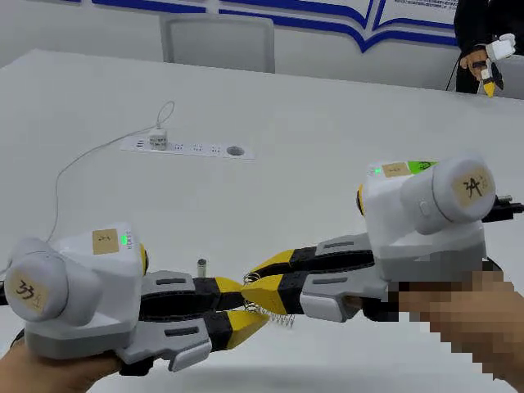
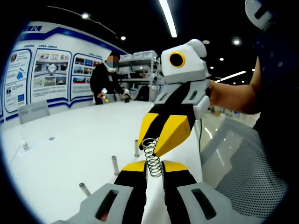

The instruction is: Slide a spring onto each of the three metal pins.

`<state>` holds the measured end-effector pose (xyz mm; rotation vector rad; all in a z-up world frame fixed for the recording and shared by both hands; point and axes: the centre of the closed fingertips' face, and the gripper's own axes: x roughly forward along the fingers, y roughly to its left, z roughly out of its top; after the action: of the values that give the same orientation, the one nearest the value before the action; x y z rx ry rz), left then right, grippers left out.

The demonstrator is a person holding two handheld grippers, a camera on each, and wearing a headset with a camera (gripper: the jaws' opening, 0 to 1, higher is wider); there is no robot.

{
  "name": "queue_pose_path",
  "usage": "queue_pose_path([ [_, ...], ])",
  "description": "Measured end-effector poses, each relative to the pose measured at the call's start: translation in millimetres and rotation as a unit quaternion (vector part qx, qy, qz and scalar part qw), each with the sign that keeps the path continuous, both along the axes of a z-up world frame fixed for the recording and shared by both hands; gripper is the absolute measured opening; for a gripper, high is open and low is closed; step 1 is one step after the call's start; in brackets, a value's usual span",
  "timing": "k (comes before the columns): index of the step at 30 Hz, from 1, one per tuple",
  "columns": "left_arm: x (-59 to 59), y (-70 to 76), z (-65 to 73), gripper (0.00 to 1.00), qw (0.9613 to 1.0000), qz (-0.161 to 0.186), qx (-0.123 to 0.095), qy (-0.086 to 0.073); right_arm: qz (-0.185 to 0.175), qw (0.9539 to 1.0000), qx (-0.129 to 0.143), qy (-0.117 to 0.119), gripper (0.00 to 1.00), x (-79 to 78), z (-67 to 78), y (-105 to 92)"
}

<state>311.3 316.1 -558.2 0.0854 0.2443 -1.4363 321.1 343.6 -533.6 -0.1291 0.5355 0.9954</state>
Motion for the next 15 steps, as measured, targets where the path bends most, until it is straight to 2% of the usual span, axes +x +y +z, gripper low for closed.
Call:
queue_pose_path([
  [15,2.7,3.1,2.3,0.12,0.9999,0.006,-0.002,-0.010,0.007,0.9998,-0.015,-0.011,0.11,-1.8,2.3,-4.0],
])
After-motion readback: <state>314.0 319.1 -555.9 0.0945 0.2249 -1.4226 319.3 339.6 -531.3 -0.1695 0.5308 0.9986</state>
